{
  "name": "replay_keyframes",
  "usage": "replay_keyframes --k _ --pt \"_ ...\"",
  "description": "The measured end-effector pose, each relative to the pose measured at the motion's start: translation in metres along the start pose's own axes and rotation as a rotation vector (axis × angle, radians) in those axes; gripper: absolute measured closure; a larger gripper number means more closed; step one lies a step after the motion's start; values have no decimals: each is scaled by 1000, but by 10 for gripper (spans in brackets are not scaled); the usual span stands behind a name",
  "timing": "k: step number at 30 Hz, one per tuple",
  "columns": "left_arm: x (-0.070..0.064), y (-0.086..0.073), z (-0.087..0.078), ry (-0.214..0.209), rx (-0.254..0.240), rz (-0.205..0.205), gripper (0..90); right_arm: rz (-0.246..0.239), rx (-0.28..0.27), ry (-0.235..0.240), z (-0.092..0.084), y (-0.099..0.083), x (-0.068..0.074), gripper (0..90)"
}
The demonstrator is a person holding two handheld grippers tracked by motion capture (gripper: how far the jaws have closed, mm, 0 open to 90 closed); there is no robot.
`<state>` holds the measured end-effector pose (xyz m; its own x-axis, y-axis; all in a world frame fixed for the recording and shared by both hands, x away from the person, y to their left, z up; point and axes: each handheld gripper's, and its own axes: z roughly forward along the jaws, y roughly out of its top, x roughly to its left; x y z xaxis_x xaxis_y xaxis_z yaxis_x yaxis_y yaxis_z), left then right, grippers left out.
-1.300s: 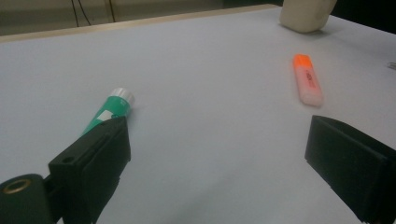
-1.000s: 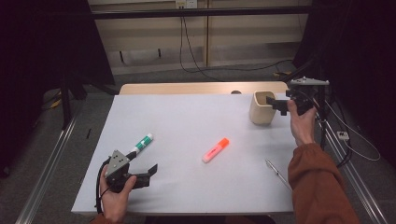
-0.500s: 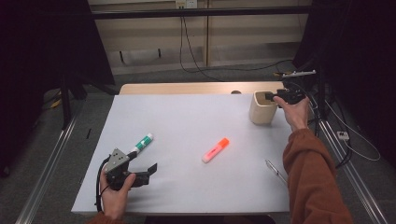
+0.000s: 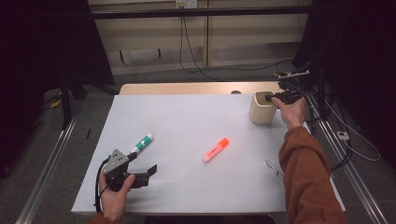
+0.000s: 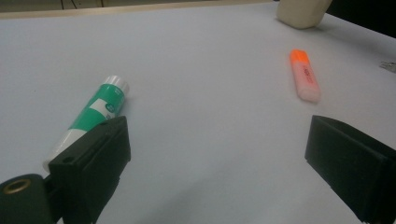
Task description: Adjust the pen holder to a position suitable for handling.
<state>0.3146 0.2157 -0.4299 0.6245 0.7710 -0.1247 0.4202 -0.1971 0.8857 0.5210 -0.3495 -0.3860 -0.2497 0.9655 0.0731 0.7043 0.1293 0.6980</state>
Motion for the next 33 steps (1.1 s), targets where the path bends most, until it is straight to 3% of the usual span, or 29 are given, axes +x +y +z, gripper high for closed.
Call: replay_keyframes --k 2,6,9,12,15,18,33 --pt "0 0 0 1 -4 -4 66 14 27 -3 0 -1 -2 720" --pt "-1 0 0 1 -6 -4 66 20 24 -15 -1 -1 -2 747" --pt "-1 0 -1 -1 -6 -3 66 -9 38 -70 -1 2 6 792" --pt "-1 0 -1 -1 -7 0 66 -39 54 -89 0 4 7 796" --pt "-1 -1 -1 -3 -4 -3 66 -35 65 -104 0 4 10 800" --pt "0 -1 -1 -2 -2 -3 66 -5 66 -102 0 4 9 807" --pt "0 -2 -5 6 -2 4 66 -12 66 -76 -8 3 14 836"
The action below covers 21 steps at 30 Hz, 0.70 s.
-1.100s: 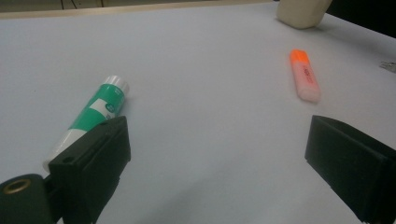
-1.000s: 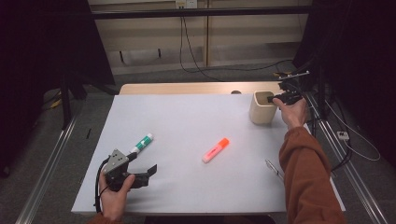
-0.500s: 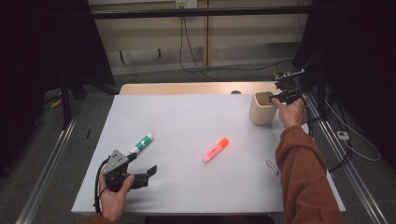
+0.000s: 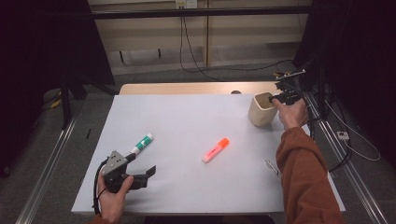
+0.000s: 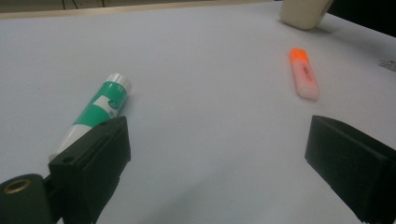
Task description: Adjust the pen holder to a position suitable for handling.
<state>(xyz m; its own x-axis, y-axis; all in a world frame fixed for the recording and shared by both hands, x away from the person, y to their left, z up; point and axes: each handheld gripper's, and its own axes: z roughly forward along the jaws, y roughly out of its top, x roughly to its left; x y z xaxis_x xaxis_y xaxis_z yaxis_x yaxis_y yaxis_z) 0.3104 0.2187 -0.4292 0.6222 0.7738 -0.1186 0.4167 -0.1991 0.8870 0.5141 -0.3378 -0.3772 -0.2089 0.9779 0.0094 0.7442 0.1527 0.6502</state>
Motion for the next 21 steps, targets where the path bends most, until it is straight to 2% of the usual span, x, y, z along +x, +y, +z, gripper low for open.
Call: replay_keyframes --k 4,5,9,11,13,17,19,21 --pt "-2 0 -2 0 -6 1 66 -17 -17 -2 -5 -1 3 836" --pt "-3 0 -3 -2 -8 2 66 -22 -33 15 -12 -1 6 837" --pt "-6 0 -5 -7 -10 19 66 -36 -58 31 -22 0 12 837" --pt "-6 0 -5 -3 -10 20 66 -60 -75 40 -29 1 16 837" --pt "-5 1 -5 8 -10 21 66 -76 -95 68 -37 1 19 837" --pt "-5 0 -6 9 -9 19 66 -92 -119 99 -42 -1 23 837" --pt "-5 0 -6 8 -8 21 66 -121 -127 126 -44 -2 28 837" --pt "-5 0 -5 8 -9 16 66 -129 -131 136 -45 -3 31 837"
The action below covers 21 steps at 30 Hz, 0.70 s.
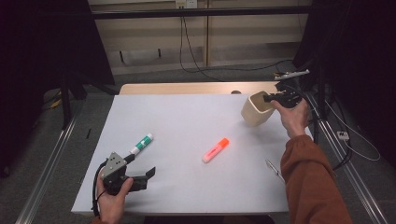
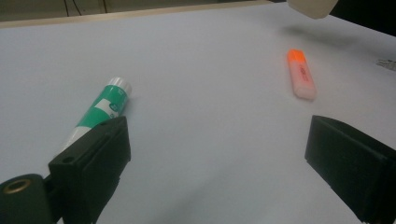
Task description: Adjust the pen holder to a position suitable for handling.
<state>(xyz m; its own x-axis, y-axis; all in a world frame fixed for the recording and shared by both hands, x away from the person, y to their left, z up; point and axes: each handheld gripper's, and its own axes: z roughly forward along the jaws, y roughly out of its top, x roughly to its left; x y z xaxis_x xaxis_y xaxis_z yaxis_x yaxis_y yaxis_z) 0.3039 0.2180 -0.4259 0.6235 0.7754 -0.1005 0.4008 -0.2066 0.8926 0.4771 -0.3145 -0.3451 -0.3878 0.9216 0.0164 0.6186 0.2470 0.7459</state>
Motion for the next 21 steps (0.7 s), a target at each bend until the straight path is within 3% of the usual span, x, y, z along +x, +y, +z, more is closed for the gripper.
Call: replay_keyframes --k 1,8,21 --pt "0 0 0 0 0 2 66 -14 -14 22 0 -1 4 837" --pt "0 0 0 -2 -1 6 66 -49 -28 53 -3 0 19 837" --pt "0 0 0 -5 0 8 66 -175 -74 170 -4 8 51 837"
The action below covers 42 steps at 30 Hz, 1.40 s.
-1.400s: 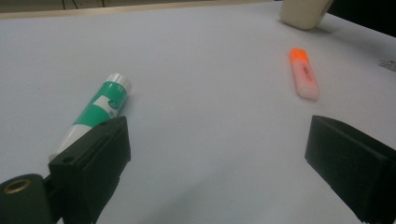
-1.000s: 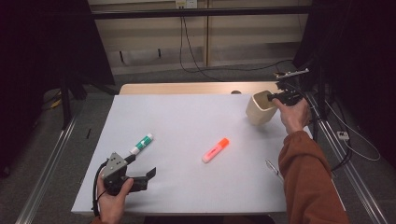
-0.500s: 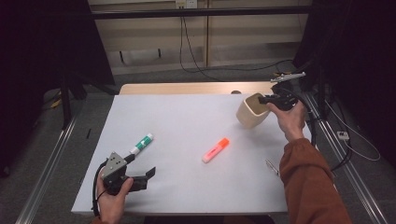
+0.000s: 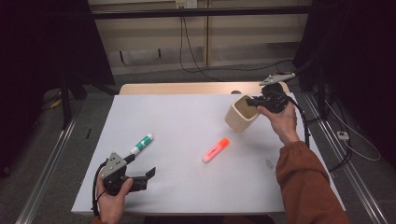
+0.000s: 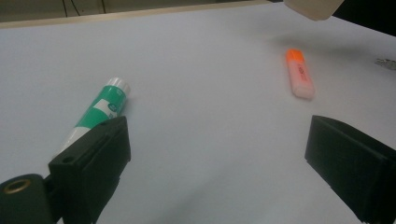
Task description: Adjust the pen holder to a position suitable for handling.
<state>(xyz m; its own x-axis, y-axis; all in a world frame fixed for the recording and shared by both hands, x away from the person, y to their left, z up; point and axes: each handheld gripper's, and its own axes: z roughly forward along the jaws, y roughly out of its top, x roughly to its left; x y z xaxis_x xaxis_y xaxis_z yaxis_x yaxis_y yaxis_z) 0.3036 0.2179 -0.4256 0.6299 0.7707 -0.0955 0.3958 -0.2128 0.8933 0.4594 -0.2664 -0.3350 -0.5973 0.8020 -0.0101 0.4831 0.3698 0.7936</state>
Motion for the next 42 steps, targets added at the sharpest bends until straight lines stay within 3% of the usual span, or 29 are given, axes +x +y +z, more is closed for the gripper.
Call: replay_keyframes --k 5,18,25,31,33,34,35,38,42 --pt "0 0 1 -4 0 -4 66 -49 11 57 7 4 12 837" --pt "0 1 2 -10 4 -2 66 -147 7 134 20 20 31 837" --pt "0 1 2 -14 -1 2 66 -160 10 183 41 33 41 837" --pt "1 0 2 -15 0 -3 66 -177 32 193 55 37 47 837" --pt "1 0 2 -16 1 0 66 -209 43 198 60 41 52 837" --pt "1 0 2 -16 1 -3 66 -246 46 223 64 43 55 837" --pt "1 0 2 -16 1 -2 66 -246 46 223 64 43 55 837" --pt "1 0 2 -17 3 -1 66 -307 43 268 70 45 60 837" --pt "1 0 2 -17 3 -1 66 -370 58 290 81 46 68 837"
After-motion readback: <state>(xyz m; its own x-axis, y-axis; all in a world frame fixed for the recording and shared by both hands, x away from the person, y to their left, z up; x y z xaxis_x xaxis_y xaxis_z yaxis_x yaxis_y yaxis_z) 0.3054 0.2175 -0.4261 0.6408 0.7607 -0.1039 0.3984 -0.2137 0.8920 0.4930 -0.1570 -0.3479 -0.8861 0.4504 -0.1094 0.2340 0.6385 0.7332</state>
